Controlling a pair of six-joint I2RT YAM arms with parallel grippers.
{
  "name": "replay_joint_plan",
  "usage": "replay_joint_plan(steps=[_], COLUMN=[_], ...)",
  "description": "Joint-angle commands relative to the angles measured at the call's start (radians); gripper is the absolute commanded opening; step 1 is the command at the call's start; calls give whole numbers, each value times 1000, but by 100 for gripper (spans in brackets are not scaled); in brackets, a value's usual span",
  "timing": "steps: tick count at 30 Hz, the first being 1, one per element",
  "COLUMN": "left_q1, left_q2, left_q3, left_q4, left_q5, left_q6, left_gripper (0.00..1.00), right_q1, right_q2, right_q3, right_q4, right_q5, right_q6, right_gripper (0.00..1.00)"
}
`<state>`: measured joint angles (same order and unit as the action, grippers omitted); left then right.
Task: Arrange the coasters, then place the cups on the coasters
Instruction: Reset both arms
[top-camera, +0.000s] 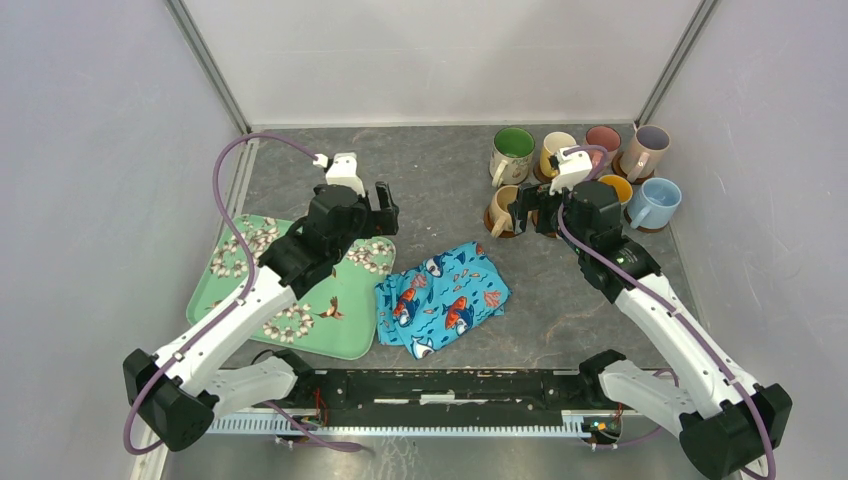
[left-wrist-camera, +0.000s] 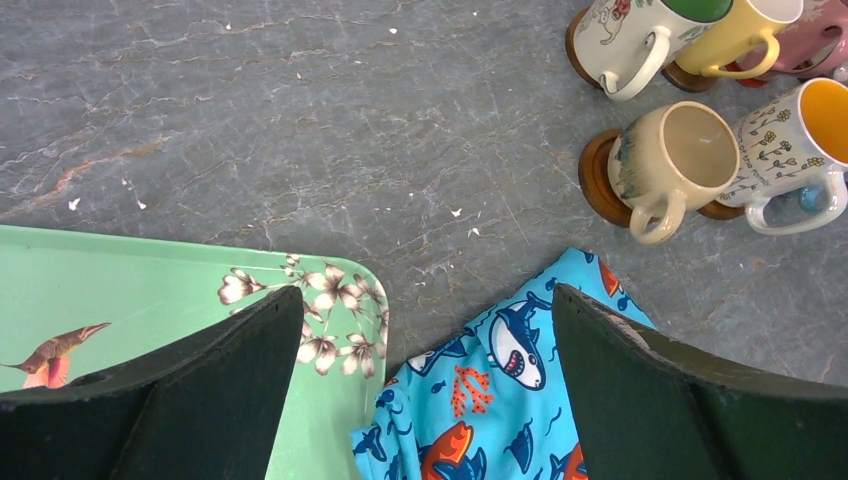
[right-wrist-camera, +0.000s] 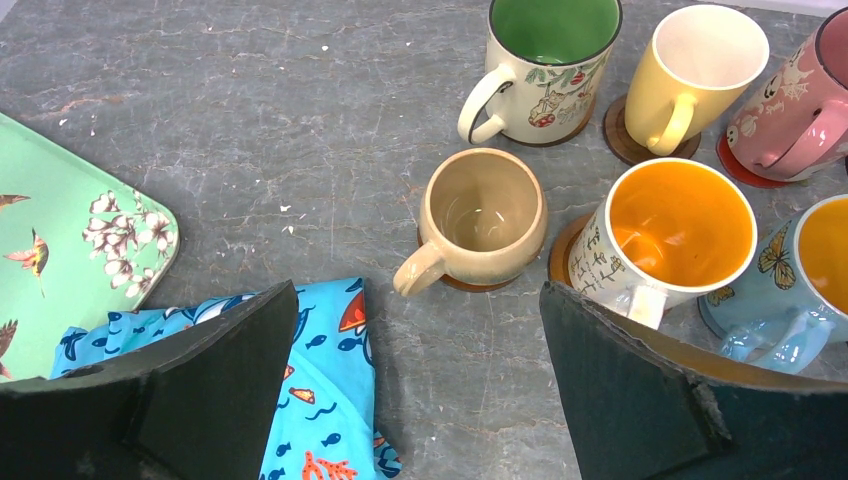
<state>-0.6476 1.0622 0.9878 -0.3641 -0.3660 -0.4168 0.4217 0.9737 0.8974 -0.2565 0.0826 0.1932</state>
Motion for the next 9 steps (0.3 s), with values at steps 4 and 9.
replay_joint_plan(steps=[4, 9], left_q1=[-1, -1], left_q2=[-37, -47], left_q3=[28, 23], left_q4=[28, 30], left_q5=[-24, -24], left_q6=[59, 53], left_gripper=[100, 100], right_q1=[4, 3], right_q2=[-3, -9], right_q3=[41, 38], right_q4=[36, 32], right_q5=[9, 16], right_q6=[-8, -8], right_gripper=[98, 98])
